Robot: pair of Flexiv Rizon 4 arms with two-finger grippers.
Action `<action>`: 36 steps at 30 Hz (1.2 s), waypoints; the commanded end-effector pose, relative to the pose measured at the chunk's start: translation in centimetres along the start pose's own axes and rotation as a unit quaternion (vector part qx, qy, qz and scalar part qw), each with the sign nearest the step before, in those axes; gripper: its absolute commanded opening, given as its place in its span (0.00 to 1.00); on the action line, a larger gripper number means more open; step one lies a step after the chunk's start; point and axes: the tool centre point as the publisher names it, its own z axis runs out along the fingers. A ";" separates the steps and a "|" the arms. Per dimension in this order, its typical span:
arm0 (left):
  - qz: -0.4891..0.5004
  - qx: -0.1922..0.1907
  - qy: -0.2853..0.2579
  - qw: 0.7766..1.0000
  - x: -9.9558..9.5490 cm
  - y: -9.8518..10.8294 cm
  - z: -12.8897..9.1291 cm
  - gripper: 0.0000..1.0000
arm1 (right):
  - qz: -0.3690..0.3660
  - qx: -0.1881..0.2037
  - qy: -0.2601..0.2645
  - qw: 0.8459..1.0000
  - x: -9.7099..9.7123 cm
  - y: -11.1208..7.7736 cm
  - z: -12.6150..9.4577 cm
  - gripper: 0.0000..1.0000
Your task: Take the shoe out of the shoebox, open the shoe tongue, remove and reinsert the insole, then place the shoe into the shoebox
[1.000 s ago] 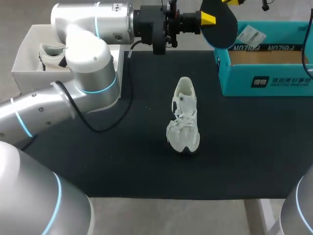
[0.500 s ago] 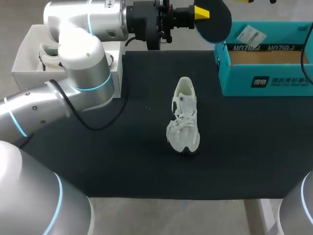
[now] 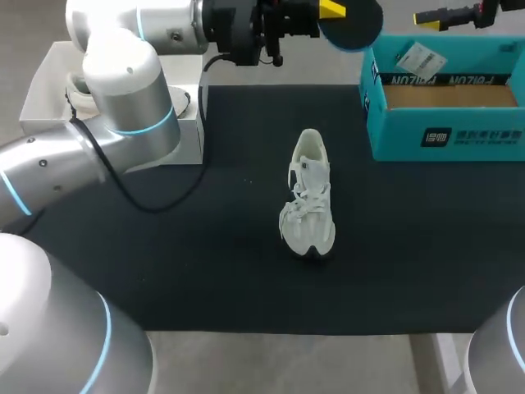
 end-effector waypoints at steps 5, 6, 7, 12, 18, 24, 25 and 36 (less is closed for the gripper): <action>-0.161 -0.004 0.071 0.984 -1.1 0.1 0.1 0.00 | 0.006 -0.021 -0.001 1.000 -0.1 -0.5 0.5 1.00; -0.161 -0.004 0.071 0.984 -1.1 0.1 0.1 0.00 | 0.007 -0.020 -0.001 1.000 -0.2 -0.5 0.5 1.00; -0.161 -0.004 0.071 0.984 -1.1 0.1 0.1 0.00 | 0.007 -0.020 -0.001 1.000 -0.2 -0.5 0.5 1.00; -0.161 -0.004 0.071 0.984 -1.1 0.1 0.1 0.00 | 0.007 -0.016 -0.002 1.000 -0.4 -0.5 0.6 1.00; -0.298 -0.009 0.029 0.954 -0.5 0.8 0.6 0.00 | 0.009 -0.009 -0.006 1.000 -0.5 -0.5 1.0 1.00; -0.462 0.034 0.001 0.886 -1.2 0.6 1.1 0.00 | 0.010 -0.009 -0.012 1.000 -0.5 -0.3 0.8 1.00; -0.462 0.034 0.001 0.886 -1.2 0.6 1.1 0.00 | 0.010 -0.009 -0.012 1.000 -0.5 -0.4 0.8 1.00; -0.462 0.034 0.001 0.886 -1.2 0.6 1.1 0.00 | 0.017 -0.011 -0.018 1.000 -1.0 -0.6 0.6 1.00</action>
